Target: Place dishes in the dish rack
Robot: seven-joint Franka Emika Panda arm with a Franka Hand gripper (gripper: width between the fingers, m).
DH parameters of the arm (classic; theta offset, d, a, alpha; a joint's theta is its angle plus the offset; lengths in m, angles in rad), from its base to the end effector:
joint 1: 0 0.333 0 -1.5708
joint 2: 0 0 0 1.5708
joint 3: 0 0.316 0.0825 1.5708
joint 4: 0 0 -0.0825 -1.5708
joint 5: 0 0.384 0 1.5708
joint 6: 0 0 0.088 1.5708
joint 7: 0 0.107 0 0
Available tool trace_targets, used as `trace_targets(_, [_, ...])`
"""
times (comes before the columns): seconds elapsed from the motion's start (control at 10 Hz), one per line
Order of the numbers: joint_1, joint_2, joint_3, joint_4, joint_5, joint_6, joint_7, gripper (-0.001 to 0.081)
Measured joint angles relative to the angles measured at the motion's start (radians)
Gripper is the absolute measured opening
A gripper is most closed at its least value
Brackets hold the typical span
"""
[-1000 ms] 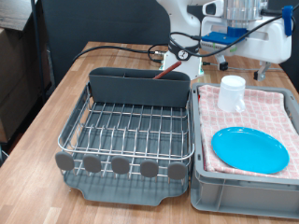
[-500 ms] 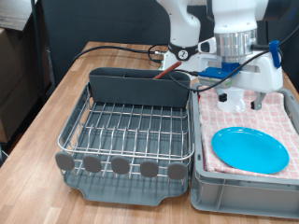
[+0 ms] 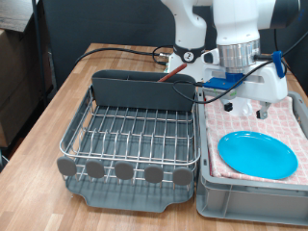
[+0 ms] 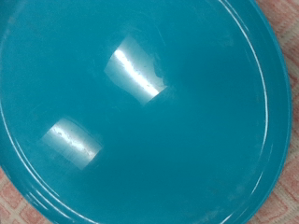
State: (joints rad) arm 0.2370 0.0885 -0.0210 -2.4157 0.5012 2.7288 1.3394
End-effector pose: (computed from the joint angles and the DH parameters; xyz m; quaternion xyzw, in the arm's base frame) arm 0.5028 0.0918 0.2935 -0.7006 0.6943 0.0091 0.1643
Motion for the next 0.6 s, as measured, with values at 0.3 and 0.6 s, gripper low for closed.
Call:
trace_targets(0.3, [-0.003,0.029,0.001,0.0,0.088,0.006,-0.115,0.0803])
trace_targets(0.6, [-0.003,0.067,0.006,0.0,0.118,0.038,-0.129,0.0803])
